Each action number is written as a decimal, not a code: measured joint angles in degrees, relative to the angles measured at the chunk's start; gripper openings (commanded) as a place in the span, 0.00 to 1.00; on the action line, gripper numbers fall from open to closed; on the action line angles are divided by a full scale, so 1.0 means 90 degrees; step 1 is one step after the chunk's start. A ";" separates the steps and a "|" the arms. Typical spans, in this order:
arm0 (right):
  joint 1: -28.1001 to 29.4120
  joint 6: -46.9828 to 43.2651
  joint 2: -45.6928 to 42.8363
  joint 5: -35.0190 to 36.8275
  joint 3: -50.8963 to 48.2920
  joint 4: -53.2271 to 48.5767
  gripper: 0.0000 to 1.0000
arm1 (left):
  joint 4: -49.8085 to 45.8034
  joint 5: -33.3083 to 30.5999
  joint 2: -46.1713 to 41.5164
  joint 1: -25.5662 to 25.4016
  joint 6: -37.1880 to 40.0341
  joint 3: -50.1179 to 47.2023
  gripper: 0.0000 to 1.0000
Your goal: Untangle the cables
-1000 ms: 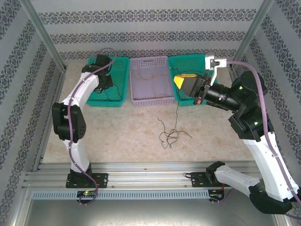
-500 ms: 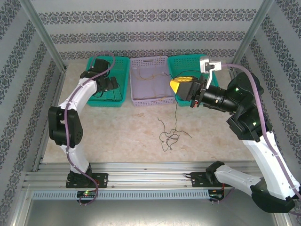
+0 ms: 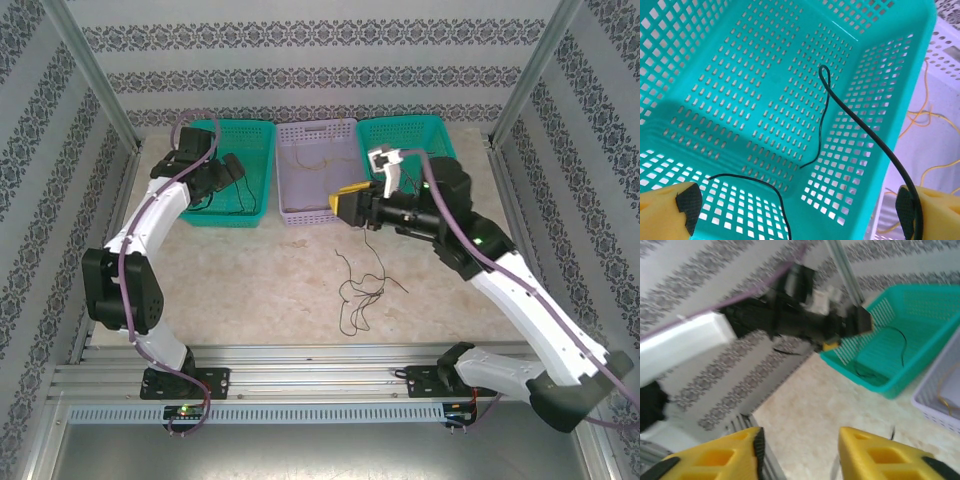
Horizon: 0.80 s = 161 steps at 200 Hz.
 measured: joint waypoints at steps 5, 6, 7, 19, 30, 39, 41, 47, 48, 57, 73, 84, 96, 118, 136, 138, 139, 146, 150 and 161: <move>0.0044 -0.0121 0.0124 0.0066 -0.0015 0.0007 0.58 | -0.0002 0.0024 -0.0019 0.0000 -0.0024 0.0015 1.00; 0.0051 -0.0119 0.0141 0.0075 -0.0017 0.0012 0.58 | -0.0002 0.0024 -0.0027 0.0000 -0.0027 0.0022 1.00; 0.0068 -0.0121 0.0182 0.0100 -0.0022 0.0019 0.59 | -0.0002 0.0029 -0.0029 0.0000 -0.0029 0.0024 1.00; 0.0248 -0.0364 0.0459 0.0265 -0.0036 0.0124 0.63 | -0.0002 0.0131 -0.0078 0.0000 -0.0100 0.0104 1.00; 0.0444 -0.0578 0.0721 0.0374 -0.0034 0.0265 0.65 | -0.0007 0.0180 -0.0126 0.0000 -0.0160 0.0192 1.00; 0.0588 -0.0721 0.0925 0.0420 -0.0029 0.0437 0.66 | -0.0015 0.0199 -0.0187 0.0000 -0.0199 0.0257 1.00; 0.0619 -0.0743 0.0986 0.0420 -0.0027 0.0478 0.66 | -0.0022 0.0199 -0.0204 0.0000 -0.0211 0.0270 1.00; 0.0695 -0.0811 0.1137 0.0430 -0.0005 0.0600 0.67 | -0.0036 0.0209 -0.0260 0.0000 -0.0238 0.0299 1.00; 0.0712 -0.0816 0.1180 0.0427 0.0002 0.0627 0.67 | -0.0036 0.0209 -0.0267 0.0000 -0.0243 0.0301 1.00; 0.0797 -0.0882 0.1440 0.0432 0.0046 0.0840 0.67 | -0.0073 0.0211 -0.0357 0.0000 -0.0267 0.0323 1.00; 0.0913 -0.0930 0.1989 0.0430 0.0197 0.1246 0.67 | -0.0146 0.0209 -0.0522 0.0000 -0.0313 0.0338 1.00; 0.0996 -0.0928 0.2460 0.0437 0.0379 0.1579 0.67 | -0.0170 0.0211 -0.0593 0.0000 -0.0347 0.0345 1.00; 0.1083 -0.0923 0.2987 0.0469 0.0610 0.1979 0.67 | -0.0175 0.0211 -0.0629 0.0000 -0.0410 0.0347 1.00; 0.1292 -0.0923 0.3929 0.0619 0.1117 0.2594 0.68 | -0.0211 0.0221 -0.0631 0.0000 -0.0508 0.0347 1.00; 0.1450 -0.0899 0.4600 0.0704 0.1525 0.3050 0.68 | -0.0226 0.0265 -0.0631 0.0000 -0.0580 0.0347 1.00; 0.1469 -0.0901 0.4660 0.0719 0.1564 0.3101 0.68 | -0.0228 0.0279 -0.0631 0.0000 -0.0593 0.0347 1.00; 0.1472 -0.0899 0.4680 0.0731 0.1576 0.3118 0.68 | -0.0231 0.0282 -0.0631 0.0000 -0.0595 0.0347 1.00; 0.1515 -0.0879 0.4869 0.0809 0.1681 0.3286 0.68 | -0.0245 0.0296 -0.0631 0.0002 -0.0614 0.0347 1.00; 0.1537 -0.0877 0.4947 0.0848 0.1715 0.3371 0.68 | -0.0248 0.0308 -0.0629 0.0005 -0.0624 0.0347 1.00; 0.1576 -0.0852 0.5124 0.1020 0.1783 0.3592 0.68 | -0.0250 0.0357 -0.0631 0.0024 -0.0653 0.0347 1.00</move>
